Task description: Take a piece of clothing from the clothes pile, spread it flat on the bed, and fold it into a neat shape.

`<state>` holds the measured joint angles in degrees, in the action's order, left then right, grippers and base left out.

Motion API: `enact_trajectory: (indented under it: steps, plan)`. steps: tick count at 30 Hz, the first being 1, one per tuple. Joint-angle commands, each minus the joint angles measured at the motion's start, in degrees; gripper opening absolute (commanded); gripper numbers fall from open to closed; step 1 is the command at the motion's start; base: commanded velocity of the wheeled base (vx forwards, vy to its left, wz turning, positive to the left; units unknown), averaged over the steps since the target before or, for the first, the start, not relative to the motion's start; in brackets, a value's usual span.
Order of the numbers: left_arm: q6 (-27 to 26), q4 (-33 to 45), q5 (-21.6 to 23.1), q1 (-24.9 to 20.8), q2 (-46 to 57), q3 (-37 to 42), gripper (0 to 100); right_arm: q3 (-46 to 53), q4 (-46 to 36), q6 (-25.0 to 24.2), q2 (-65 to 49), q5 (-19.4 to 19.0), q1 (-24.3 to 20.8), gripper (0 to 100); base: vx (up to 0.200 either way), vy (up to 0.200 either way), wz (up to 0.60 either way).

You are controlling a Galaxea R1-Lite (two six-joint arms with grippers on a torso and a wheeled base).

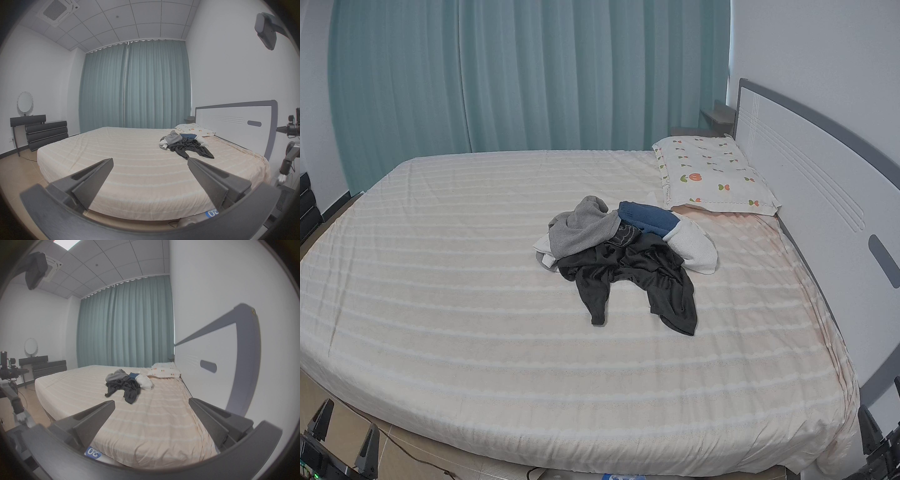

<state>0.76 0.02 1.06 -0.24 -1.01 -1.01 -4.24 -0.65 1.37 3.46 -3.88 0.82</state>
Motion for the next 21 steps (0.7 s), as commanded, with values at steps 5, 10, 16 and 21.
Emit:
enact_trajectory:
  steps: [5, 10, 16, 21]
  plan:
    - [0.04, -0.02, -0.01, -0.02, 0.66, 1.01, 100, -8.41, 2.84, 1.8, 30.2, -7.02, -0.2, 100, 0.0, 0.0, 0.0]
    - [0.04, -0.02, -0.01, -0.02, 0.66, 1.01, 100, -11.58, 11.72, 1.01, 49.1, -6.85, -3.63, 100, 0.0, 0.0, 0.0]
    - [0.12, -0.02, -0.01, -0.02, 0.66, 1.01, 100, -19.49, 21.48, -8.84, 74.41, -6.23, -8.55, 100, 0.0, 0.0, 0.0]
    - [0.12, 0.06, -0.01, -0.02, 0.66, 1.01, 100, -27.31, 32.37, -18.06, 94.45, -0.96, -12.07, 100, 0.0, 0.0, 0.0]
